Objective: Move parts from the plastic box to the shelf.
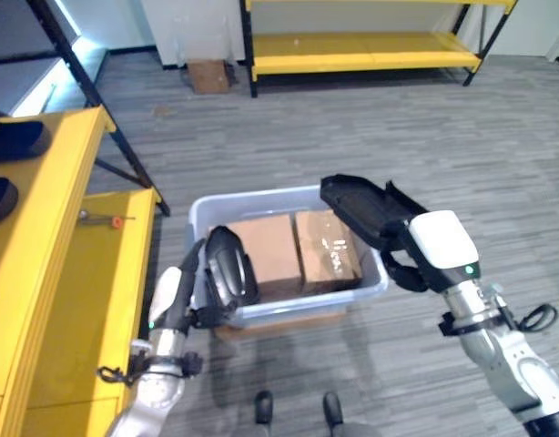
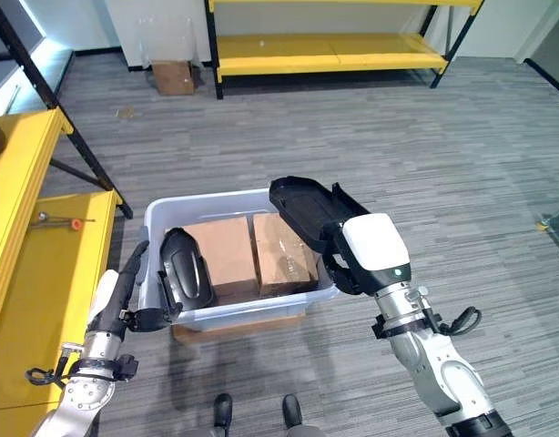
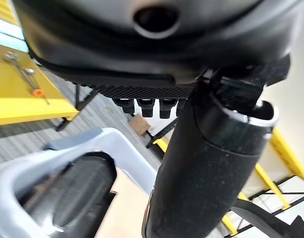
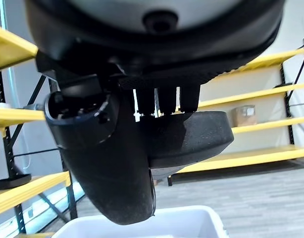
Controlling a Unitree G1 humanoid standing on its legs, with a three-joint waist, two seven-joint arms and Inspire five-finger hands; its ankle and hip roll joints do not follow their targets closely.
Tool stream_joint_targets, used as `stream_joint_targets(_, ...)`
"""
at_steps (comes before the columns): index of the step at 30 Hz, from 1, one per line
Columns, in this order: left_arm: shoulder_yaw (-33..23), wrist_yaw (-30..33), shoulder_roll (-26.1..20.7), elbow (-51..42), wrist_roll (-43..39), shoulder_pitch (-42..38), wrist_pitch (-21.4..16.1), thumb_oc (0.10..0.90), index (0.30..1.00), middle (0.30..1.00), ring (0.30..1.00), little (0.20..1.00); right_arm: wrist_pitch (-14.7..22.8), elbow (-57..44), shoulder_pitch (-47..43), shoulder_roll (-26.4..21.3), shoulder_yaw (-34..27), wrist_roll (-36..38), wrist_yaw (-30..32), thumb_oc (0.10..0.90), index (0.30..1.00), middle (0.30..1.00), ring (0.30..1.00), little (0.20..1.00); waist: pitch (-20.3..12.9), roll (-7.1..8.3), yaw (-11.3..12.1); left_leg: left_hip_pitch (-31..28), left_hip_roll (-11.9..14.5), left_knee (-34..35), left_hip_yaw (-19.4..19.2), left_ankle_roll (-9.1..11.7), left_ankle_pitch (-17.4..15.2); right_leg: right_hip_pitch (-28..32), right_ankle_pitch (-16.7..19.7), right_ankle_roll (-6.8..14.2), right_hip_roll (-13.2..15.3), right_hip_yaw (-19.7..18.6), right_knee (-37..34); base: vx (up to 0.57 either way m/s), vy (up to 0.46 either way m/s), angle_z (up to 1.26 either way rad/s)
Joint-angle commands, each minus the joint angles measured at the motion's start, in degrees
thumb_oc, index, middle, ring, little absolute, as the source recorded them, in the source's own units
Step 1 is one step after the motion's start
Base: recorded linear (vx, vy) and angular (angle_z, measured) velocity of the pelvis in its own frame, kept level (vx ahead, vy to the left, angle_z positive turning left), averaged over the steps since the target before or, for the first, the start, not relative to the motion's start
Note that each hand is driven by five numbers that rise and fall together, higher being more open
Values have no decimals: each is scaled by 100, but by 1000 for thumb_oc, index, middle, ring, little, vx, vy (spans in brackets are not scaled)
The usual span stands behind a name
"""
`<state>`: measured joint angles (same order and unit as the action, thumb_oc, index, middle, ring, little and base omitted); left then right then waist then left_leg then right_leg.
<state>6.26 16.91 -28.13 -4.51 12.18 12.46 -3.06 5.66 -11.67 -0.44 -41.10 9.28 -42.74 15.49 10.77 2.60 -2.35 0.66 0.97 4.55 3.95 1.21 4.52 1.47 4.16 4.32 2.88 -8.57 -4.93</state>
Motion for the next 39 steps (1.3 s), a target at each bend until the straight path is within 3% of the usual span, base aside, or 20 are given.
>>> stream_joint_targets(1, 81, 138, -251, 84, 265, -75, -501, 900, 1000, 1000, 1000, 1000, 177, -223, -775, -176, 42, -18, 541, 400, 300, 300, 300, 300, -1094, 157, 91, -38, 166, -88, -2, -111, -386, -416, -435, 142, -159, -141, 573, 9, -59, -8)
stream_joint_targets(9, 181, 131, -157, 114, 269, -24, -486, 900, 1000, 1000, 1000, 1000, 259, -360, -744, -214, 21, 91, 635, 400, 300, 300, 300, 300, -1062, 58, 20, -86, 390, -341, 177, 6, -425, -313, -767, -82, -384, -24, 943, -2, -127, 7)
stream_joint_targets(14, 202, 154, -131, -20, 154, 106, -408, 900, 1000, 1000, 1000, 1000, 301, -532, -1341, -285, 173, 222, 814, 400, 300, 300, 300, 300, -791, 34, 206, 165, 511, -497, 536, 129, -261, -407, -927, -252, -588, 356, 1144, -102, -198, 31)
stream_joint_targets(17, 276, 182, -175, -12, 141, -12, -381, 900, 1000, 1000, 1000, 1000, 267, -495, -1623, -253, 240, 231, 957, 400, 300, 300, 300, 300, -542, -10, 281, 438, 466, -484, 777, 205, -14, -557, -988, -301, -617, 640, 1249, -209, -104, 38)
stream_joint_targets(19, 359, 225, -299, -7, 149, -208, -373, 900, 1000, 1000, 1000, 1000, 203, -604, -1643, -304, 25, 225, 1191, 400, 300, 300, 300, 300, -253, -192, 385, 866, 373, 7, 1025, 370, 698, -810, -1108, -329, -522, 1311, 1385, -290, -45, 88)
stream_joint_targets(21, 364, 235, -319, -19, 141, -264, -370, 900, 1000, 1000, 1000, 1000, 181, -665, -1639, -306, -47, 232, 1244, 400, 300, 300, 300, 300, -202, -242, 339, 1064, 318, 39, 904, 345, 723, -925, -1105, -326, -428, 1497, 1390, -153, -1, 192)
stream_joint_targets(22, 341, 242, -336, -4, 163, -296, -378, 900, 1000, 1000, 1000, 1000, 153, -698, -1597, -335, -135, 183, 1309, 400, 300, 300, 300, 300, -163, -262, 301, 1108, 321, 41, 457, 299, 613, -973, -1099, -307, -327, 1650, 1352, -143, -10, 212)
stream_joint_targets(23, 324, 230, -357, 8, 190, -386, -386, 900, 1000, 1000, 1000, 1000, 31, -656, -1451, -416, -294, -8, 1417, 400, 300, 300, 300, 300, -165, -253, 238, 1109, 500, -27, -326, 247, 601, -1022, -993, -228, -104, 1938, 1197, -224, -22, 139)
stream_joint_targets(24, 274, 232, -351, 13, 170, -465, -403, 900, 1000, 1000, 1000, 1000, -39, -640, -1314, -459, -454, -94, 1495, 400, 300, 300, 300, 300, -178, -222, 151, 1066, 727, -226, -857, 266, 530, -1027, -919, -193, 53, 2195, 1115, -175, -18, 75)
stream_joint_targets(26, 274, 228, -360, 16, 165, -521, -419, 900, 1000, 1000, 1000, 1000, -97, -618, -1141, -474, -586, -151, 1549, 400, 300, 300, 300, 300, -187, -212, 113, 1044, 853, -419, -1002, 305, 420, -963, -899, -186, 147, 2371, 1044, -59, 5, 226)
stream_joint_targets(27, 229, 268, -263, 29, 138, -610, -448, 900, 1000, 1000, 1000, 1000, -121, -702, -835, -436, -836, -178, 1623, 400, 300, 300, 300, 300, -184, -150, -15, 927, 1190, -898, -1393, 365, 124, -907, -893, -204, 355, 2686, 1059, 41, 44, 210)
stream_joint_targets(29, 226, 212, -174, 72, 96, -680, -476, 900, 1000, 1000, 1000, 1000, -80, -832, -321, -290, -1180, -127, 1682, 400, 300, 300, 300, 300, -240, -149, -109, 644, 1348, -1051, -1427, 515, -278, -767, -1042, -175, 504, 2871, 1107, 94, 99, 88)
stream_joint_targets(34, 169, 50, -163, 66, 154, -506, -509, 900, 1000, 1000, 1000, 1000, -44, -963, 205, -114, -1554, -130, 1566, 400, 300, 300, 300, 300, -436, -280, -155, 426, 1289, -492, -1501, 553, -245, -471, -951, -10, 580, 2934, 1011, 141, 172, 49)
stream_joint_targets(39, -87, 45, -243, -55, 156, -245, -544, 900, 1000, 1000, 1000, 1000, 1, -1097, 204, -64, -1563, -100, 1470, 400, 300, 300, 300, 300, -542, -138, -53, 341, 1119, -650, -1647, 429, -496, -354, -715, 135, 731, 2820, 803, 137, 174, -11)
